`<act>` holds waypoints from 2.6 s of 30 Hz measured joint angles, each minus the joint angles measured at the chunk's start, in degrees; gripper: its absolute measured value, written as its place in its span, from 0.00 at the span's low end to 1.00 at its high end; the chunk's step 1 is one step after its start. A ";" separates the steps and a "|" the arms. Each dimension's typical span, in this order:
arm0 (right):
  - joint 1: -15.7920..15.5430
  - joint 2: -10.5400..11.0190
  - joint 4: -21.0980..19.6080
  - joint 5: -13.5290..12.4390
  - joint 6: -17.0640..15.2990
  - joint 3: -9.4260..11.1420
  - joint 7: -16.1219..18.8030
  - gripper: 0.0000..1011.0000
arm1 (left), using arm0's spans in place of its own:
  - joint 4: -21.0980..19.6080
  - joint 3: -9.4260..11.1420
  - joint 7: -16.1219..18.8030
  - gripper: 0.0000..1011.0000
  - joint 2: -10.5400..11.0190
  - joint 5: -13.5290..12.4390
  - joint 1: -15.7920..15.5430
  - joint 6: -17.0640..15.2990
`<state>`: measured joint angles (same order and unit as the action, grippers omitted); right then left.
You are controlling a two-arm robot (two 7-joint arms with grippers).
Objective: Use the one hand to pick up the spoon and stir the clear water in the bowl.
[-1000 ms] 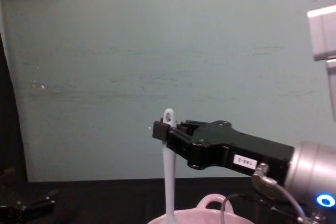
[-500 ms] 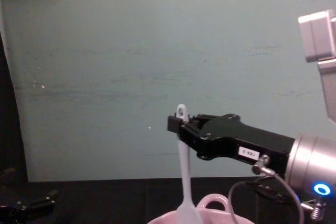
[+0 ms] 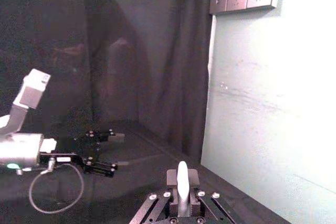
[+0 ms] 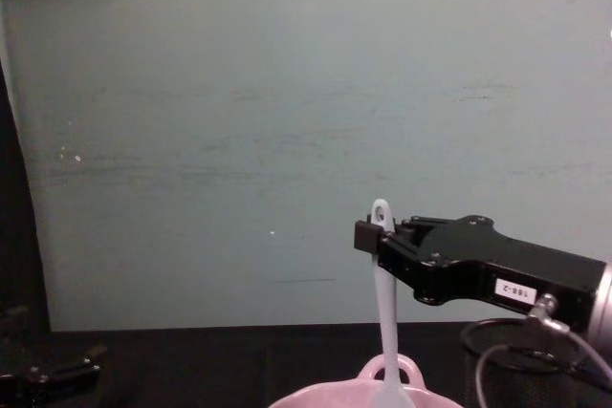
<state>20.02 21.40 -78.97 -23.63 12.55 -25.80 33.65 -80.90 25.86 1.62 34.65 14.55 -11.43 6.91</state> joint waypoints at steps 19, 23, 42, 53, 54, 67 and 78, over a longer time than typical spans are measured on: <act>1.19 -4.08 3.75 -1.73 2.22 -3.44 3.53 0.12 | 0.00 0.00 0.00 0.99 0.00 0.00 0.00 0.00; 2.54 -5.09 6.05 -1.14 3.32 -3.64 3.59 0.12 | 0.00 0.00 0.00 0.99 0.00 0.00 0.00 0.00; 0.54 -2.31 3.27 1.04 3.50 -0.45 0.45 0.12 | 0.00 0.00 0.00 0.99 0.00 0.00 0.00 0.00; -3.77 -0.01 -2.59 -0.55 2.01 1.08 0.33 0.12 | 0.00 0.00 0.00 0.99 0.00 0.00 0.00 0.00; -3.93 -0.01 -2.85 -0.77 2.01 1.07 0.50 0.12 | 0.00 0.00 0.00 0.99 0.00 0.00 0.00 0.00; -1.05 -3.44 0.45 -2.44 2.95 -1.87 3.49 0.12 | 0.00 0.00 0.00 0.99 0.00 0.00 0.00 0.00; 3.51 -5.61 7.46 -0.08 5.27 -2.15 2.64 0.12 | 0.00 0.00 0.00 0.99 0.00 0.00 0.00 0.00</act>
<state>23.53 15.79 -71.51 -23.70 17.83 -27.95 36.29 -80.90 25.86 1.62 34.65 14.55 -11.43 6.91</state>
